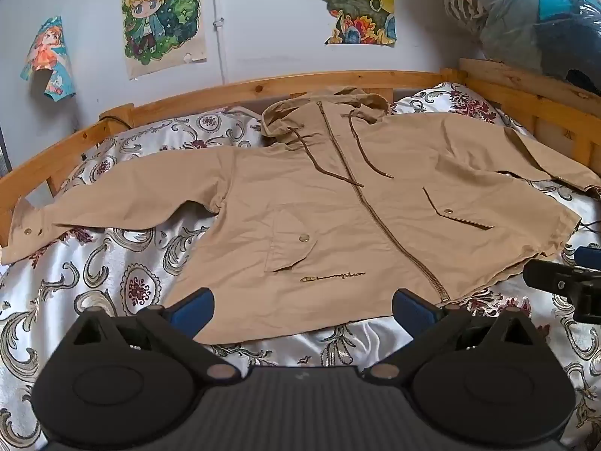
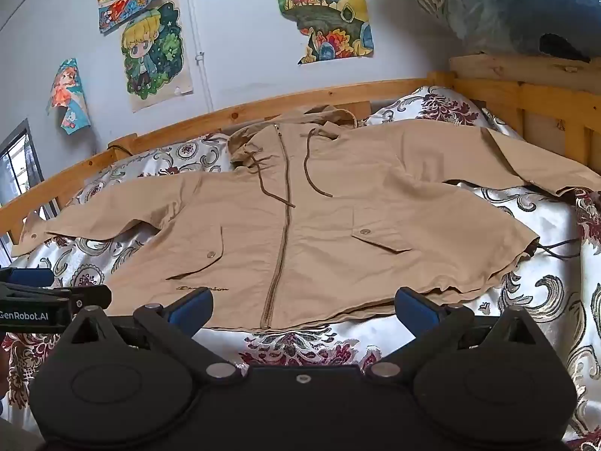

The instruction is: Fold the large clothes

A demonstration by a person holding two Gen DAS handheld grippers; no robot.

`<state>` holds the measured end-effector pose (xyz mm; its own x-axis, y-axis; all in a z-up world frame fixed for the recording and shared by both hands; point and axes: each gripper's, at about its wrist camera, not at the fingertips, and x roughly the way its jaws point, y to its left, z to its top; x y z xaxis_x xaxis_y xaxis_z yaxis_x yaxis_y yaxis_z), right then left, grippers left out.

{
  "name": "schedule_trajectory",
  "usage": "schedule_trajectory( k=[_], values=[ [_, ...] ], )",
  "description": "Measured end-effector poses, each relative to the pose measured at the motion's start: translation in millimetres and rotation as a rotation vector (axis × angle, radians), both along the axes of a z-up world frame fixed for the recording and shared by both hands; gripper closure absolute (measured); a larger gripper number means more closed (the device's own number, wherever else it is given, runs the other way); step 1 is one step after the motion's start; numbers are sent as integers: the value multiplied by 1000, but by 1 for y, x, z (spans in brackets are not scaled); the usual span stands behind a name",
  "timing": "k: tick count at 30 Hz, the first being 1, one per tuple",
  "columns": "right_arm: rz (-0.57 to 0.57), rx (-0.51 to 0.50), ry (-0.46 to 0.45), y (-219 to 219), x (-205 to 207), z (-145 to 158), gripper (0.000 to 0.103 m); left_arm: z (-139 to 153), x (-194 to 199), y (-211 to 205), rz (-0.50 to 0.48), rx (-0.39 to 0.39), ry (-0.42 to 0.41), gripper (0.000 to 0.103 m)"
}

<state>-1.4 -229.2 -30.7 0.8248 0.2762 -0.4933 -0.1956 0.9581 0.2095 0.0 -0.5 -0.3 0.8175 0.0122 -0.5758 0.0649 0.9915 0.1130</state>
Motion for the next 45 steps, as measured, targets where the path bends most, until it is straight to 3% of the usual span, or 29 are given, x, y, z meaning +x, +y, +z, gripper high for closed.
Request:
schedule_trajectory(
  k=[9,45],
  values=[
    [1,1,-4,2,1,0,1,0,9,3,-1,-25,9,1],
    [7,3,4,6,4,-3,0,-1,-4,-1,-24,-5,-14,0]
  ],
)
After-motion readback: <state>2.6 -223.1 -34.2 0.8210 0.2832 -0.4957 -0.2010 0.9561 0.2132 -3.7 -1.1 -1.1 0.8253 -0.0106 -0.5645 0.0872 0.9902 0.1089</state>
